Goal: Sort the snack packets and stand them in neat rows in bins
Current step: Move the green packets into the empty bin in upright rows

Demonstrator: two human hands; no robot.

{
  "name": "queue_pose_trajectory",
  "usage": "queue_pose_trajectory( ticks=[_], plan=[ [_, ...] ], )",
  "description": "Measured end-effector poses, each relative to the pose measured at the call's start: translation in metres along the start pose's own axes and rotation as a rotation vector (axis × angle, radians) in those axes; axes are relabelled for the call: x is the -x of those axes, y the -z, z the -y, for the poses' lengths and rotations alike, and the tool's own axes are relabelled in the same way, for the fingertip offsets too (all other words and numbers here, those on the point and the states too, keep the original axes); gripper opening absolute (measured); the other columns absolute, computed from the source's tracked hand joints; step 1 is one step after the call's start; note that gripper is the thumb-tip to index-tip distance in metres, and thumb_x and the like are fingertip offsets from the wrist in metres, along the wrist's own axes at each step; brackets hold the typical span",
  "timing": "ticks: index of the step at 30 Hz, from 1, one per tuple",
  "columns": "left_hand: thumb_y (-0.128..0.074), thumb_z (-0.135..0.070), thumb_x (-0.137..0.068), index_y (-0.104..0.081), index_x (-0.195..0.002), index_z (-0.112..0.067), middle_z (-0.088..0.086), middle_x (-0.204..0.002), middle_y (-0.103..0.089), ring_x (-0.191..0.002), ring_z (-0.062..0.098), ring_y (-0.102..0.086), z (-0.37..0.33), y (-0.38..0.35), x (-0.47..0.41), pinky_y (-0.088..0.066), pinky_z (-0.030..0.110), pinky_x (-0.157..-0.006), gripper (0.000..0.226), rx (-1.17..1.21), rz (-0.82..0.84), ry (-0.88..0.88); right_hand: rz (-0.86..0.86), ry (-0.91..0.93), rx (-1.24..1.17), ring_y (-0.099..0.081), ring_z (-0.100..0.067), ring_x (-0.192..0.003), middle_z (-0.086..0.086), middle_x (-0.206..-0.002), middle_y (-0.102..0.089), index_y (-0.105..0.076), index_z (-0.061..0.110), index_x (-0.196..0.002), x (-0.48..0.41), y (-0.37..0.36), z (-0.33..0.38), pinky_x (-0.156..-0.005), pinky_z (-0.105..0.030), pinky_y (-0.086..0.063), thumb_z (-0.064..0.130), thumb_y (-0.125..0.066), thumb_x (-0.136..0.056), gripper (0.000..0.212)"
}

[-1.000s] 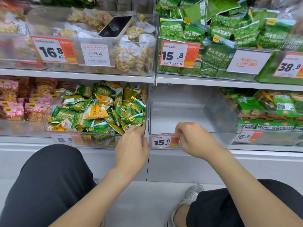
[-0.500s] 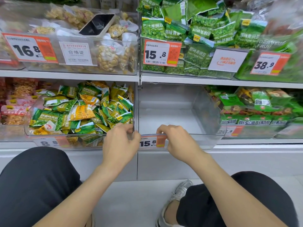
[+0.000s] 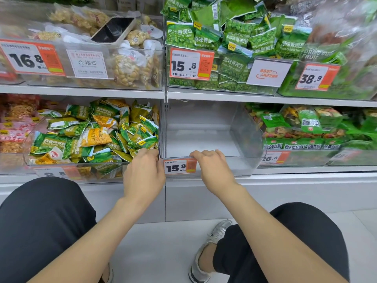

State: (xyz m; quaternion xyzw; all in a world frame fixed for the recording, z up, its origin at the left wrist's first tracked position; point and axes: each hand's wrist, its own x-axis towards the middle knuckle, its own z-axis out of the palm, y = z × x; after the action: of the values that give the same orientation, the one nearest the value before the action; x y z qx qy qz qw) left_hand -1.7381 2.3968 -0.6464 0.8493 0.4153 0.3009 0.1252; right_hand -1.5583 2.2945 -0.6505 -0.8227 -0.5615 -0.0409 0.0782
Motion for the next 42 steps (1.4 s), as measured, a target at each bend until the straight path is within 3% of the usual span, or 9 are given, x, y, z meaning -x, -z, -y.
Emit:
queue_pose_trajectory(
  ticks=[3,8,16,22,26,29,32,38,42],
  plan=[
    [-0.058,-0.006,-0.091,-0.062,-0.09,-0.015,0.004,-0.094,-0.058,-0.084,0.034,-0.06,0.003,-0.002,0.001,-0.045,0.042,-0.064,0.01,0.066,0.008,-0.018,0.029,0.003,0.037,-0.055,-0.03,-0.092,-0.004,-0.103,-0.063,-0.056,0.022,-0.129,0.005,0.009,0.006,-0.079,-0.038,-0.033,-0.01,-0.053,-0.08,0.059],
    [-0.056,0.002,-0.09,-0.057,-0.12,-0.012,0.006,-0.112,-0.048,-0.093,0.036,-0.057,-0.002,-0.008,0.01,-0.042,0.044,-0.069,0.033,0.132,0.039,0.02,0.044,-0.018,0.035,-0.059,-0.034,-0.096,-0.006,-0.101,-0.066,-0.059,0.02,-0.119,0.015,0.015,0.015,-0.076,-0.039,-0.03,0.007,-0.051,-0.089,0.034],
    [-0.055,0.003,-0.091,-0.048,-0.125,-0.009,0.007,-0.121,-0.039,-0.094,0.038,-0.052,-0.007,-0.009,0.014,-0.036,0.04,-0.068,0.037,0.142,0.134,0.057,0.079,-0.103,0.031,-0.053,-0.038,-0.082,-0.009,-0.087,-0.063,-0.063,0.015,-0.103,0.003,0.019,0.026,-0.072,-0.038,-0.035,0.02,-0.049,-0.092,0.019],
    [-0.053,-0.018,-0.096,-0.053,-0.125,-0.02,-0.001,-0.118,-0.049,-0.103,0.033,-0.06,0.0,0.013,0.004,-0.051,0.047,-0.077,0.029,0.064,0.219,0.002,-0.025,-0.062,-0.203,-0.064,-0.035,-0.106,-0.008,-0.115,-0.069,-0.057,0.02,-0.136,-0.013,0.026,0.057,-0.086,-0.041,-0.053,0.031,-0.053,-0.089,0.048],
    [-0.056,-0.028,-0.096,-0.061,-0.119,-0.033,-0.009,-0.113,-0.055,-0.097,0.027,-0.064,0.013,0.04,0.0,-0.056,0.045,-0.077,0.025,-0.013,0.091,0.013,-0.13,0.042,-0.304,-0.064,-0.033,-0.105,-0.005,-0.115,-0.065,-0.043,0.028,-0.138,-0.025,0.035,0.079,-0.081,-0.043,-0.056,0.045,-0.065,-0.083,0.061],
    [-0.06,-0.023,-0.094,-0.066,-0.107,-0.029,-0.006,-0.104,-0.058,-0.093,0.026,-0.062,0.036,0.052,-0.002,-0.055,0.042,-0.069,0.016,-0.173,0.009,0.043,0.004,0.102,-0.29,-0.062,-0.036,-0.1,-0.006,-0.108,-0.06,-0.031,0.03,-0.143,-0.032,0.037,0.088,-0.075,-0.046,-0.055,0.034,-0.072,-0.081,0.074],
    [-0.069,-0.022,-0.09,-0.074,-0.104,-0.026,-0.002,-0.102,-0.068,-0.098,0.029,-0.061,0.057,0.049,0.001,-0.049,0.041,-0.076,0.016,-0.389,0.019,-0.007,0.104,0.132,-0.289,-0.062,-0.039,-0.089,-0.008,-0.098,-0.057,-0.027,0.031,-0.144,-0.038,0.038,0.092,-0.072,-0.051,-0.056,0.014,-0.072,-0.083,0.078],
    [-0.088,-0.007,-0.071,-0.067,-0.09,-0.019,0.001,-0.084,-0.071,-0.086,0.031,-0.062,0.073,0.032,-0.001,-0.047,0.041,-0.072,0.031,-0.438,0.01,-0.048,0.084,0.078,-0.302,-0.062,-0.042,-0.085,-0.016,-0.11,-0.063,-0.028,0.04,-0.138,-0.046,0.031,0.091,-0.077,-0.055,-0.058,0.013,-0.076,-0.087,0.076],
    [-0.092,0.005,-0.052,-0.065,-0.075,-0.018,-0.001,-0.065,-0.063,-0.072,0.026,-0.053,0.078,0.032,-0.005,-0.029,0.034,-0.058,0.042,-0.443,-0.001,-0.058,0.066,0.067,-0.287,-0.061,-0.041,-0.08,-0.016,-0.102,-0.063,-0.027,0.036,-0.139,-0.046,0.028,0.094,-0.075,-0.056,-0.059,0.01,-0.074,-0.09,0.073]
  ],
)
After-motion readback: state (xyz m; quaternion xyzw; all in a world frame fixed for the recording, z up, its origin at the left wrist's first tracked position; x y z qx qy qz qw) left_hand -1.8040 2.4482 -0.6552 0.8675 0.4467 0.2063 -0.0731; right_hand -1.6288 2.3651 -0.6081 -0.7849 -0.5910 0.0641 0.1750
